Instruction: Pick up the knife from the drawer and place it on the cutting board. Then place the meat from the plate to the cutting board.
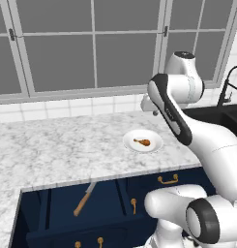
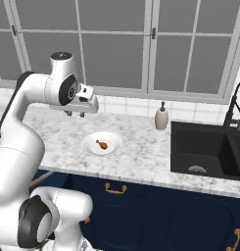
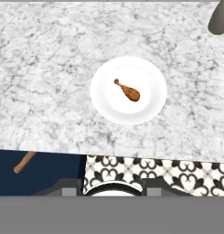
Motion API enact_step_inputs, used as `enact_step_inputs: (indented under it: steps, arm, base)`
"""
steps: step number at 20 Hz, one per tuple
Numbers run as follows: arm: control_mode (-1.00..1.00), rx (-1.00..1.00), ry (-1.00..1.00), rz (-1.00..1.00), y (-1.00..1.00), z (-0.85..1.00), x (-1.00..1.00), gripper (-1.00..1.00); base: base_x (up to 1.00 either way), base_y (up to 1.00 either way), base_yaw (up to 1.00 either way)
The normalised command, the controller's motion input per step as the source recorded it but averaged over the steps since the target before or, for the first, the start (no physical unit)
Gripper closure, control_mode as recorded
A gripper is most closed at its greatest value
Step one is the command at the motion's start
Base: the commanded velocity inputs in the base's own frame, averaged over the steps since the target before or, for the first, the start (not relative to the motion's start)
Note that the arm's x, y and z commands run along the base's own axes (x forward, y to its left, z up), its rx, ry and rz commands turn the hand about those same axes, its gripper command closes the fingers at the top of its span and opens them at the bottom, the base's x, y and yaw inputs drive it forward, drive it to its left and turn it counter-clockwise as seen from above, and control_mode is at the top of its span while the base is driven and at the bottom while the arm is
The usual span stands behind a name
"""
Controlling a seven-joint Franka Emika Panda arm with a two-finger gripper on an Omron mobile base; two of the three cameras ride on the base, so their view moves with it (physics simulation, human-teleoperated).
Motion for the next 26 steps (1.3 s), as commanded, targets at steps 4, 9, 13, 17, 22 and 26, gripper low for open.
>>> enact_step_inputs:
  steps: [4,9,13,17,22,26]
  arm:
    - [-1.00,0.00,0.00,0.00,0.00,-0.06,-0.23,-1.00]
    - [-1.00,-0.02,0.06,0.00,-0.05,-0.34,-0.64,-1.00]
    - [-1.00,-0.11,0.10,0.00,0.02,-0.69,-0.72,-1.00]
    - [-1.00,-0.11,0.03,0.00,0.05,-0.82,-0.81,-1.00]
    - [1.00,0.00,0.00,0.00,0.00,0.00,0.00,-1.00]
    - [1.00,0.00,0.00,0.00,0.00,0.00,0.00,-1.00]
  base:
    - [0.00,0.00,0.00]
    - [0.00,0.00,0.00]
    - [0.00,0.00,0.00]
    - [0.00,0.00,0.00]
    - [-0.51,-0.12,0.14]
    - [-0.01,-0.59,0.36]
